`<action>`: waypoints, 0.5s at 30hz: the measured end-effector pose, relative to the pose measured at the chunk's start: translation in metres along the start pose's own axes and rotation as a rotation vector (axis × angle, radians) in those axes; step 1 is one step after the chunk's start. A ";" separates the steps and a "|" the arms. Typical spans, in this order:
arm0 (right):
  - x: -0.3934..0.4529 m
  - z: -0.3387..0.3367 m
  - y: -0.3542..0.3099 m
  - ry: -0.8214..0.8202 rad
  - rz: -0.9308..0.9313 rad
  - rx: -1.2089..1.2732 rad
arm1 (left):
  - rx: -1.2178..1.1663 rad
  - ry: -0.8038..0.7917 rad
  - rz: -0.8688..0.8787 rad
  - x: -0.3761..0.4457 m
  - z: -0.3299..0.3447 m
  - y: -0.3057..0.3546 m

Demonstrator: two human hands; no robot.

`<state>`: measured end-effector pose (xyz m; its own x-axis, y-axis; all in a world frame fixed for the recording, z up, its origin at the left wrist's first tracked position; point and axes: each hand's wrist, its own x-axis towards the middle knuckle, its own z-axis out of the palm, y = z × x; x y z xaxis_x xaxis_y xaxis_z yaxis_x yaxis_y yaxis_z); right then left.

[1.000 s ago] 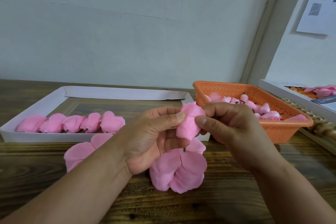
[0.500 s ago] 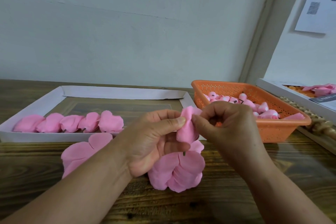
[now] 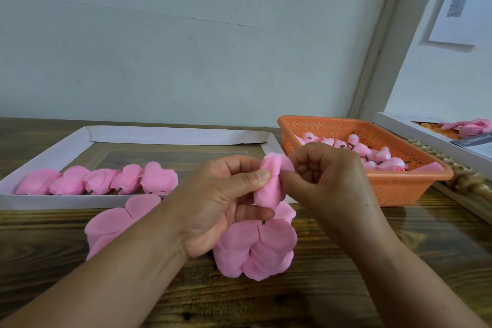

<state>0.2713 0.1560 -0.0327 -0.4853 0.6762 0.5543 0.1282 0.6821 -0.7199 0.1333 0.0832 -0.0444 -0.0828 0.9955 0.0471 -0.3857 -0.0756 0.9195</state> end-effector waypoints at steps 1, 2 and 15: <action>0.000 0.000 0.000 0.009 0.002 -0.006 | 0.006 0.000 0.006 0.000 0.000 0.000; -0.001 0.000 0.000 0.024 0.001 -0.012 | 0.014 -0.001 0.014 0.000 0.000 0.000; -0.003 -0.002 -0.003 -0.014 0.080 0.311 | 0.115 0.036 0.107 0.001 0.003 -0.006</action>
<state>0.2742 0.1526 -0.0313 -0.4964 0.7190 0.4864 -0.1026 0.5078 -0.8553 0.1380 0.0849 -0.0488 -0.1513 0.9792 0.1352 -0.2652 -0.1720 0.9487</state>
